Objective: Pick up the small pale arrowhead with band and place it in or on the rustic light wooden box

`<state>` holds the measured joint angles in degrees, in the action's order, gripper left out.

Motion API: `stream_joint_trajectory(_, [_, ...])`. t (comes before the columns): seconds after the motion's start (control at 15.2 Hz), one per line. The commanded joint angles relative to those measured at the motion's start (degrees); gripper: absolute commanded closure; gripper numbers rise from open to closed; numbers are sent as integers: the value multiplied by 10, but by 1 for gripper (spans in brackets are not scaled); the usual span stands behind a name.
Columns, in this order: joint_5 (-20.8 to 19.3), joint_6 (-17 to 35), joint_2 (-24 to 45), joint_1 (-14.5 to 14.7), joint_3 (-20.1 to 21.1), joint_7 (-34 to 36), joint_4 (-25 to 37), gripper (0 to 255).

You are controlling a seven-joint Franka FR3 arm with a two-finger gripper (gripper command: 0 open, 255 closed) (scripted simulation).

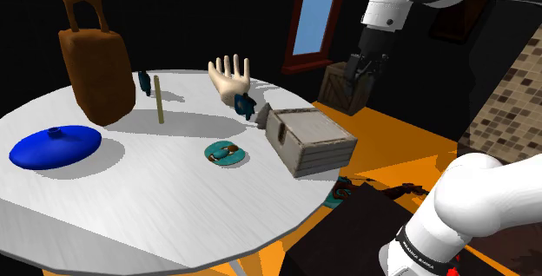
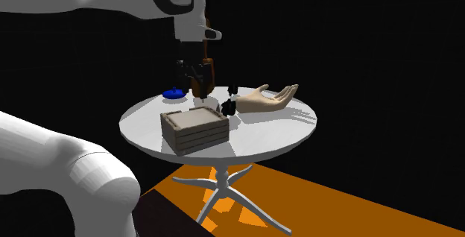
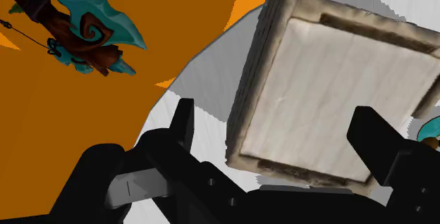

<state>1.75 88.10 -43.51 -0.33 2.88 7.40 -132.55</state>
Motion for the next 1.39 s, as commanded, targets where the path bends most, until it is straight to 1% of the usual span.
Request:
stream_joint_trajectory(0.0, [0,0,0,0,0,0,0,0])
stream_joint_trajectory(0.33, [26,166,17,44,-75,-156,-67,0])
stream_joint_trajectory(0.46, [46,228,36,66,-106,-223,-82,0])
stream_joint_trajectory(0.66, [88,311,75,111,-156,-333,-92,0])
stream_joint_trajectory(0.79, [126,358,106,148,-192,-414,-89,0])
stream_joint_trajectory(0.99, [199,408,157,215,-252,-546,-70,0])
stream_joint_trajectory(1.12, [259,426,193,263,-293,-641,-49,0])
stream_joint_trajectory(1.25, [324,429,230,313,-334,-740,-22,0])
stream_joint_trajectory(1.32, [349,426,244,329,-348,-774,-11,0])
